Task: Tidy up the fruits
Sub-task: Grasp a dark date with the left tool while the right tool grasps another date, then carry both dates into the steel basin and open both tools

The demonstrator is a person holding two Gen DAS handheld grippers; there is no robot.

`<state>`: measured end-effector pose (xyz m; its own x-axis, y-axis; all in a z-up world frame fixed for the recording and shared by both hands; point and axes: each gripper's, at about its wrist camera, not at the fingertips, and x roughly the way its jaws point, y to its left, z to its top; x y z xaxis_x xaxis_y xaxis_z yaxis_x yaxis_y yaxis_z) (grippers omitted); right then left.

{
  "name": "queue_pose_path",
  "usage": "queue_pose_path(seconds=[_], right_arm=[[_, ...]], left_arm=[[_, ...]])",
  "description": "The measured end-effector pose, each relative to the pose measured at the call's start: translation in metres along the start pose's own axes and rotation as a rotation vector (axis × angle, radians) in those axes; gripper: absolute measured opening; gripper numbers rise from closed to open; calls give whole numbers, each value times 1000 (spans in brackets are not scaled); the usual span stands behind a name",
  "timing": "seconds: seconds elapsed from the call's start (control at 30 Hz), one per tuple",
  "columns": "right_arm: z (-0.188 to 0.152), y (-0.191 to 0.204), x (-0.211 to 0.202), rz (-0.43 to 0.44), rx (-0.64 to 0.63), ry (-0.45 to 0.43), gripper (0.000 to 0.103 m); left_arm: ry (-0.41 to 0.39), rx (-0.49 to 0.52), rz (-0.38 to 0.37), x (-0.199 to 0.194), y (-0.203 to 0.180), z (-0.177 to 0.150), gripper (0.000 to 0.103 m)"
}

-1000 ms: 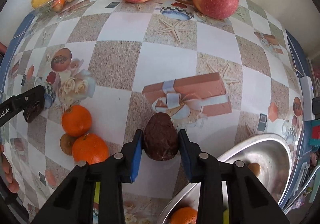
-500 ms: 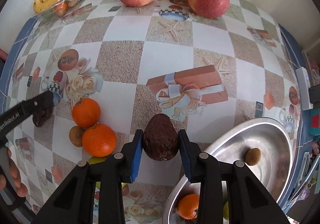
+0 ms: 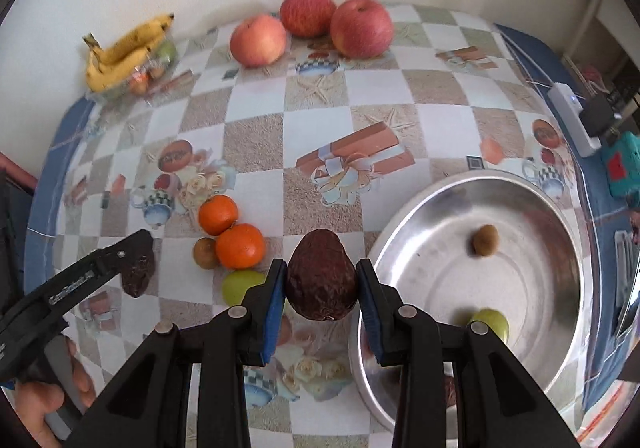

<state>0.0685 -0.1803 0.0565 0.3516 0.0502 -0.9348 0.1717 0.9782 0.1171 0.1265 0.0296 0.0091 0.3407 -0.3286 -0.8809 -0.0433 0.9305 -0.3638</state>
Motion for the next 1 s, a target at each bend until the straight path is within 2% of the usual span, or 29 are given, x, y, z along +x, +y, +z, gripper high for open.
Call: queue_pose_path(seconds=[0.07, 0.17, 0.27, 0.33, 0.47, 0.57, 0.6, 0.63, 0.7, 0.83, 1.0], right_arm=[[0, -3, -2, 11, 5, -21, 37], [-4, -6, -7, -14, -11, -48, 37], [-5, -11, -9, 7, -1, -59, 37], [-8, -17, -10, 26, 10, -55, 37], [-10, -27, -2, 16, 18, -36, 37], [-10, -38, 3, 43, 58, -17, 37], [-10, -41, 4, 53, 67, -13, 37], [-10, -43, 4, 62, 76, -12, 37], [-10, -46, 2, 63, 83, -18, 37], [-9, -50, 0, 74, 94, -27, 37], [-9, -52, 1, 79, 104, -22, 37]], left_arm=[[-3, 6, -5, -1, -5, 0, 40], [-7, 18, -12, -3, -12, 0, 32], [-11, 42, -12, -4, -22, -1, 32], [-14, 58, 24, 0, -28, -2, 32], [10, 47, 43, 11, -25, -4, 32], [-10, 49, 59, 16, -26, -3, 33], [-15, 56, 64, 17, -27, -3, 36], [-12, 58, 65, 20, -27, -2, 43], [18, 42, 57, 30, -24, -3, 50], [38, -32, -12, 40, -13, -3, 50], [33, -49, 0, 35, -11, -5, 47]])
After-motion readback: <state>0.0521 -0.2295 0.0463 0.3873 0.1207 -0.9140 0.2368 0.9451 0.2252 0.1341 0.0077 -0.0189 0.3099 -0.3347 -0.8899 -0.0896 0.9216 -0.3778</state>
